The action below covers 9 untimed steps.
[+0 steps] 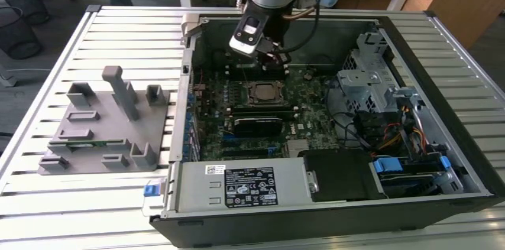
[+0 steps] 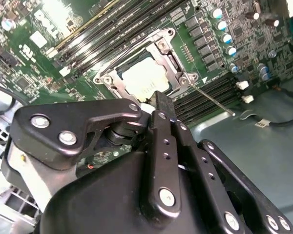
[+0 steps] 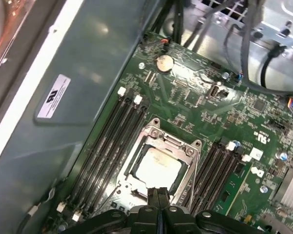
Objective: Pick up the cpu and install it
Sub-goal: 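Install the first cpu locking lever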
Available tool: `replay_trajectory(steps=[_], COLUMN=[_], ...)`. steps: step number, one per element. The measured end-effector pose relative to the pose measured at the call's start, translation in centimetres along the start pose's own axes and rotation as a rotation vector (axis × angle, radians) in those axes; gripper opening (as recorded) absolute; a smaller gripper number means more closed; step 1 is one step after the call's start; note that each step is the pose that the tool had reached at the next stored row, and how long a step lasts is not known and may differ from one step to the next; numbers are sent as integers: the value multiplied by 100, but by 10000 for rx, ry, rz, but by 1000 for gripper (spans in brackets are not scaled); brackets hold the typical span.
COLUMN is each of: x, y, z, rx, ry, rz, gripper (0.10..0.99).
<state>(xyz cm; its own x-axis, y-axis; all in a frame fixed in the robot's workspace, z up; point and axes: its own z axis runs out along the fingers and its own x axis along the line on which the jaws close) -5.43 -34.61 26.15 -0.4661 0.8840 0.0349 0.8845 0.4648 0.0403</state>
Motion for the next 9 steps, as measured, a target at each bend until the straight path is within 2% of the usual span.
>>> replay_trajectory(steps=[9], x=[0], y=[0], z=[0], rx=[25], ry=[29], rz=[-722], gripper=[106])
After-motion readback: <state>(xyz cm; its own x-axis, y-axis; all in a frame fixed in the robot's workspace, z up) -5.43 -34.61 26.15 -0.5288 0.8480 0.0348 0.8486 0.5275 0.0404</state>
